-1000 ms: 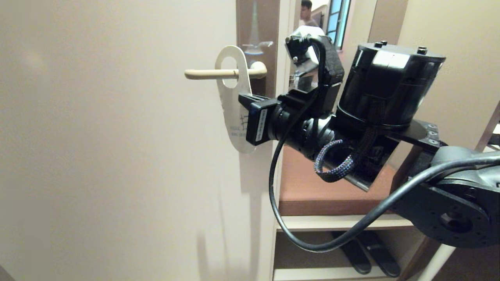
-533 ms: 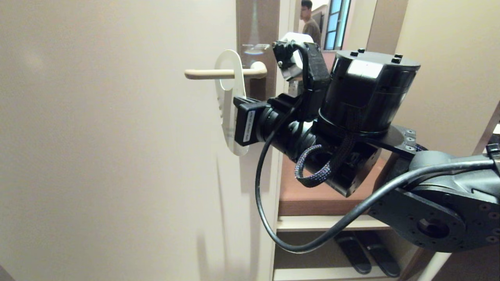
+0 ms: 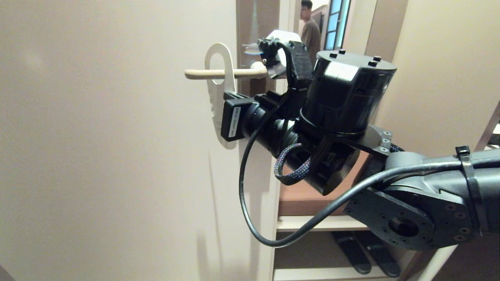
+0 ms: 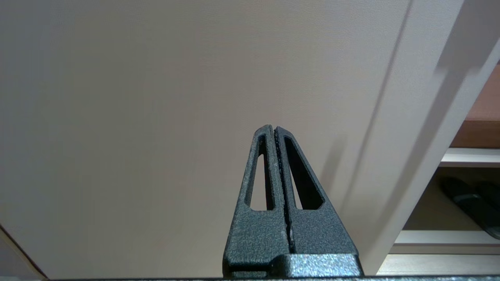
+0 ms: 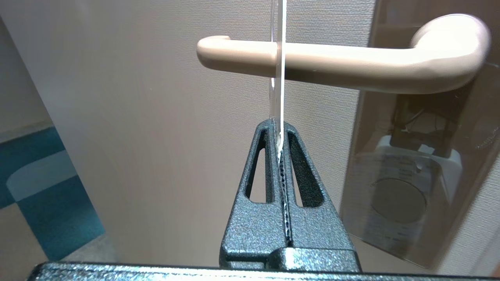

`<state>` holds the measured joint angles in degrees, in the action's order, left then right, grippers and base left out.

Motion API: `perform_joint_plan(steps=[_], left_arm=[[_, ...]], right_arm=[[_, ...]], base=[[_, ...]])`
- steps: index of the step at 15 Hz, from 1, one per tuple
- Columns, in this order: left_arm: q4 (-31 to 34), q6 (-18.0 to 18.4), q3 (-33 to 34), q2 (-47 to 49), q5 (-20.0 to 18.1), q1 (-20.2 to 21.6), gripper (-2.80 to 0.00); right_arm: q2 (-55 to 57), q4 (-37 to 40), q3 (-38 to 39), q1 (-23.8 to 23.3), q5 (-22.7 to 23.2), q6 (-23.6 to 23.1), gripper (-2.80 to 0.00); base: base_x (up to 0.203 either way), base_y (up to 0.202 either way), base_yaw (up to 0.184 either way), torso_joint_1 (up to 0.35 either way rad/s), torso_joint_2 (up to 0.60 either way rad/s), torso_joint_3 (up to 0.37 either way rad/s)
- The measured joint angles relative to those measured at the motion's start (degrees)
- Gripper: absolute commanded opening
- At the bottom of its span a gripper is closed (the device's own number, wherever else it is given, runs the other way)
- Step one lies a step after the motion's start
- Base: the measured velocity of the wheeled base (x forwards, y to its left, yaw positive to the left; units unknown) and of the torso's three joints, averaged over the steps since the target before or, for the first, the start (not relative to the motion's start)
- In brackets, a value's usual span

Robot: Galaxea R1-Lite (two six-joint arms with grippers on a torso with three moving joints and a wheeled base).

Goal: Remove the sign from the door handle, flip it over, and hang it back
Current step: Take down the sign

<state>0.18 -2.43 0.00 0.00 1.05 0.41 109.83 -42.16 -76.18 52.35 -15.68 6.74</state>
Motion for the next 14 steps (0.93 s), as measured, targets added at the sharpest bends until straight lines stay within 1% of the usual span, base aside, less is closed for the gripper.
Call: perform_joint_plan(steps=[3,9,14], left_arm=[[-0.02,0.0,0.0,0.0,-0.04,0.0,-2.8],[-0.02,0.0,0.0,0.0,-0.01,0.0,-2.8],[0.0,0.01,0.0,0.0,-0.04,0.0,-2.8]], right_arm=[[1.29,-1.53,-0.83,0.11,0.05,0.0,-2.8],[3.72,-1.6,-4.83,0.4,0.05,0.04,-2.8],[5.32,-2.1,-6.37,1.07,0.0,0.09,-2.8]], base=[[0.0,0.0,0.0,0.0,0.0,0.0],[0.0,0.0,0.0,0.0,0.0,0.0],[0.0,0.0,0.0,0.0,0.0,0.0]])
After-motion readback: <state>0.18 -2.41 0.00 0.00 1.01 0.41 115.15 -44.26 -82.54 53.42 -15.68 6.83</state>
